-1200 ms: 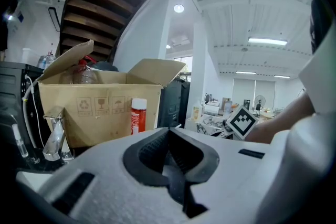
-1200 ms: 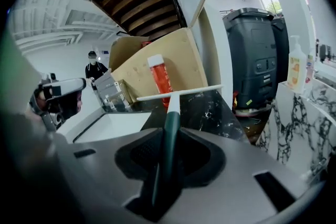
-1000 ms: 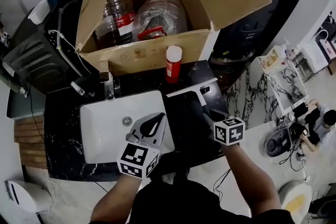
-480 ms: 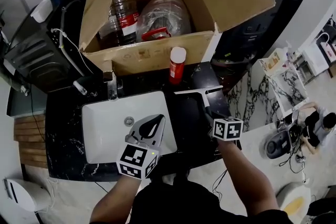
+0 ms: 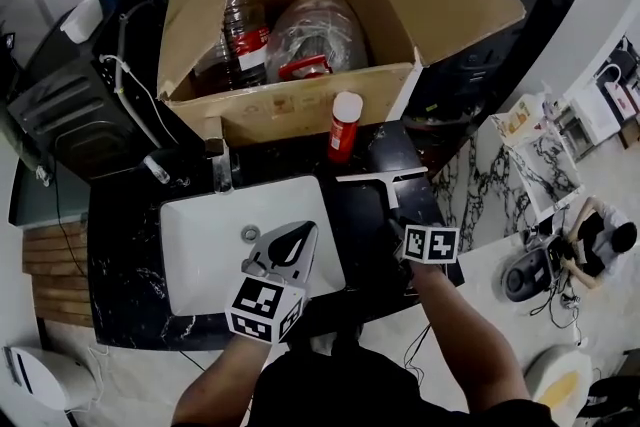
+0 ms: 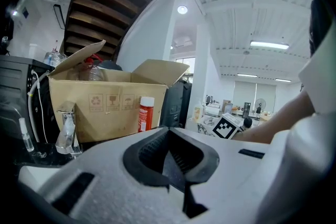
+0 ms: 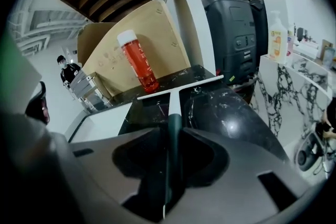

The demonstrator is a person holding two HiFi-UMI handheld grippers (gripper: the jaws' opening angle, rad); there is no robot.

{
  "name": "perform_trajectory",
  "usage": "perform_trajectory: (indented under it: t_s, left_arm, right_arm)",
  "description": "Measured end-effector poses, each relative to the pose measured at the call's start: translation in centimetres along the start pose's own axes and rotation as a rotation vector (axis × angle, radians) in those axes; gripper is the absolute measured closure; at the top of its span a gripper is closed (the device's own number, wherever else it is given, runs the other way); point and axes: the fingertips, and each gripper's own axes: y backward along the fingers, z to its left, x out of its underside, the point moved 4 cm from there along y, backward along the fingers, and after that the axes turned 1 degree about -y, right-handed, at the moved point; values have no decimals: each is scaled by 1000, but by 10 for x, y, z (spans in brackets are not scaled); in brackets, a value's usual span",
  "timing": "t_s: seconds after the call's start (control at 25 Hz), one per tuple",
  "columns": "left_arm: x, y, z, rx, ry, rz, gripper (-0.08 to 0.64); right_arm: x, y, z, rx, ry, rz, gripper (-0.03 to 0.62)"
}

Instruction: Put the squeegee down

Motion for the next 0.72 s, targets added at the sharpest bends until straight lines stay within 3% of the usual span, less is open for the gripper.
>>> perform_trajectory:
  t_s: [0.32, 0.6, 0.72]
  left_arm:
    - [-1, 15, 7, 38, 0, -13, 555]
    - [-5, 32, 6, 98, -17, -34, 555]
    - [-4, 34, 4, 125, -20, -36, 555]
  right_arm:
    - [5, 18, 8, 0, -74, -61, 455]
    - [2, 67, 23, 36, -93, -212, 521]
    - [7, 87, 45, 20, -60, -262, 550]
